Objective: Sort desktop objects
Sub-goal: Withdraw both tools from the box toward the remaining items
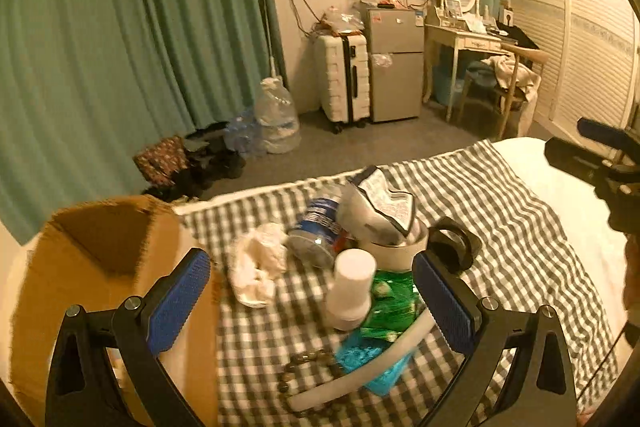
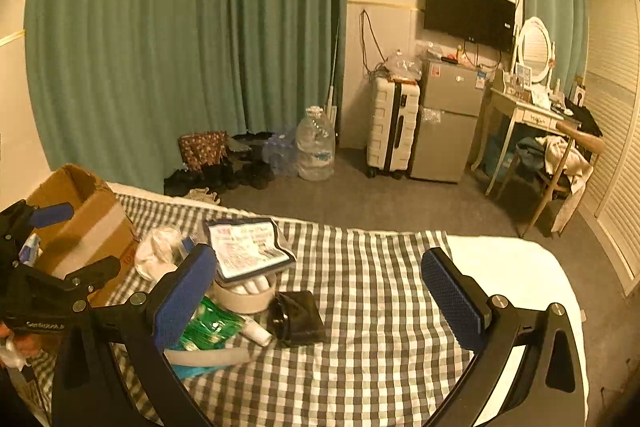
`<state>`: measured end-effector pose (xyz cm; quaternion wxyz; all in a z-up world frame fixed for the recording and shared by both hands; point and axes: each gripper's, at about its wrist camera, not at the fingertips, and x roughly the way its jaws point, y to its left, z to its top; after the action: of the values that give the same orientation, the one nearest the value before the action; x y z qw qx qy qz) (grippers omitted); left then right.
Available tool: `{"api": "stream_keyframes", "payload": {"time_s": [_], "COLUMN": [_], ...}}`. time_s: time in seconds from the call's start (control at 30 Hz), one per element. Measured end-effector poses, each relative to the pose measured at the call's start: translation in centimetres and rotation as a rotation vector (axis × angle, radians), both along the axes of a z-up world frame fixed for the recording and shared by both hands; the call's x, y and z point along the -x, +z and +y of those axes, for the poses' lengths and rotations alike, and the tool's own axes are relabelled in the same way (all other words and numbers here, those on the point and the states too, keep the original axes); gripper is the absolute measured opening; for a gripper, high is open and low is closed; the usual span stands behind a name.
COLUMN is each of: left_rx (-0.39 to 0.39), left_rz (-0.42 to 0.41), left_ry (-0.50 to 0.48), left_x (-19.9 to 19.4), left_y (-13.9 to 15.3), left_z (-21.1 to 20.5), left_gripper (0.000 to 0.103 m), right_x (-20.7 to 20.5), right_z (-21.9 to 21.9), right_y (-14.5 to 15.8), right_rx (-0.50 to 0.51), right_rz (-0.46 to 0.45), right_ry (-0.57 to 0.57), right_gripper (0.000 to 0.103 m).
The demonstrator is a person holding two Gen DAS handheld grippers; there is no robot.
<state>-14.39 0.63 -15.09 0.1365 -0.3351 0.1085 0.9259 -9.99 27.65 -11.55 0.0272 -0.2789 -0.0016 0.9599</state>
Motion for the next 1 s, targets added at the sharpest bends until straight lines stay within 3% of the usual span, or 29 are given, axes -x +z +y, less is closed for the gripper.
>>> {"api": "stream_keyframes", "payload": {"time_s": [0.13,0.3,0.63,1.0], "left_rx": [0.012,0.024,-0.02,-0.03], "left_rz": [-0.004,-0.027,-0.064,-0.113], "left_ry": [0.013,0.014,-0.001,0.011], "left_x": [1.1,2.1,3.6,5.4], "left_y": [-1.2,-3.1,-5.6,-8.1], "left_z": [0.6,1.0,1.1,0.7], "left_gripper": [0.103,0.103,0.103,0.103], "right_x": [0.8,2.1,4.8,6.4], "right_z": [0.4,-0.4,0.0,-0.4], "right_y": [-1.7,-4.8,-8.7,-12.9], "right_rx": [0.004,-0.081,-0.049,-0.018], "right_rz": [-0.012,-0.084,-0.177,-0.275], "right_ry": [0.007,0.013,-0.006,0.063], "right_gripper": [0.103,0.103,0.103,0.103]}}
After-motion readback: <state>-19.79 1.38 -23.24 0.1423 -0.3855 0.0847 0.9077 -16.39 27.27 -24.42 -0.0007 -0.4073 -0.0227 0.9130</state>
